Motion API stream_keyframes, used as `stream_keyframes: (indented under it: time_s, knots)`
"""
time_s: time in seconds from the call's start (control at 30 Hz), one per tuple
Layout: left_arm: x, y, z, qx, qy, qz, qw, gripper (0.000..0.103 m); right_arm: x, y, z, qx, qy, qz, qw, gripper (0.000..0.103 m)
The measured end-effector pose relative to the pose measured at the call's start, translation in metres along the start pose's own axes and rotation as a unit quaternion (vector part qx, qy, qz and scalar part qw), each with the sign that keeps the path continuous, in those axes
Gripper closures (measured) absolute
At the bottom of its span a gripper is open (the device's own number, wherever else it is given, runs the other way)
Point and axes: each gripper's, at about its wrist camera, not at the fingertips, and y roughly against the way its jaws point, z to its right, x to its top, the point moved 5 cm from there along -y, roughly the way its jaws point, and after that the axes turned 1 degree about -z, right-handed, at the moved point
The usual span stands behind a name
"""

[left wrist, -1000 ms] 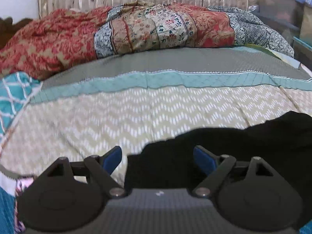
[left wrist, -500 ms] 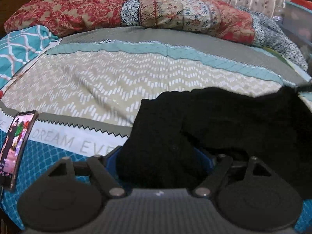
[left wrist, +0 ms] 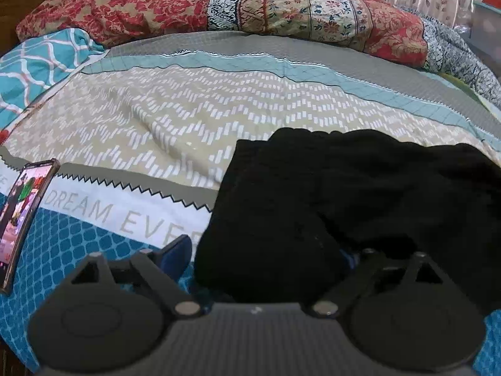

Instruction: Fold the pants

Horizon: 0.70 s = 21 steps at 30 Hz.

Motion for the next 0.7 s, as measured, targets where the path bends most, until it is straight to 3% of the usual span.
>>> stream_keyframes:
  time_s: [0.07, 0.13, 0.17, 0.2, 0.23, 0.27, 0.33, 0.4, 0.43, 0.5, 0.7]
  knots:
    - [0.002, -0.001, 0.002, 0.007, -0.002, -0.003, 1.0000, 0.010, -0.022, 0.017, 0.028, -0.007, -0.038, -0.007, 0.999, 0.050]
    - [0.003, -0.003, 0.002, 0.012, -0.004, -0.007, 0.9999, 0.008, -0.043, 0.028, 0.070, -0.054, -0.077, -0.017, 0.995, 0.050]
    - [0.004, -0.003, 0.002, 0.013, -0.005, -0.009, 0.9999, 0.008, -0.051, 0.034, 0.097, -0.087, -0.102, -0.020, 0.991, 0.054]
    - [0.004, -0.002, 0.001, 0.014, -0.005, -0.011, 0.9998, 0.008, -0.057, 0.043, 0.124, -0.099, -0.128, -0.007, 0.987, 0.069]
    - [0.004, 0.001, 0.001, 0.015, -0.004, -0.012, 0.9998, 0.009, -0.061, 0.056, 0.151, -0.096, -0.169, 0.015, 0.981, 0.074]
    - [0.004, 0.004, 0.001, 0.016, -0.003, -0.012, 0.9998, 0.009, -0.063, 0.071, 0.179, -0.109, -0.224, 0.033, 0.968, 0.074]
    - [0.003, 0.014, -0.001, 0.019, -0.002, -0.009, 0.9998, 0.009, -0.070, 0.108, 0.229, -0.151, -0.320, 0.090, 0.931, 0.072]
    - [0.001, 0.026, -0.002, 0.017, 0.001, -0.006, 0.9998, 0.011, -0.075, 0.133, 0.254, -0.151, -0.373, 0.123, 0.907, 0.071]
    - [0.000, 0.031, -0.003, 0.016, 0.002, -0.004, 0.9999, 0.011, -0.074, 0.142, 0.258, -0.145, -0.380, 0.131, 0.904, 0.071]
    - [-0.003, 0.047, -0.003, 0.015, 0.004, 0.006, 0.9999, 0.011, -0.071, 0.151, 0.250, -0.139, -0.365, 0.140, 0.910, 0.059]
    - [-0.013, 0.078, -0.004, 0.007, 0.017, 0.036, 0.9992, 0.011, -0.070, 0.139, 0.191, -0.058, -0.332, 0.120, 0.934, 0.057]
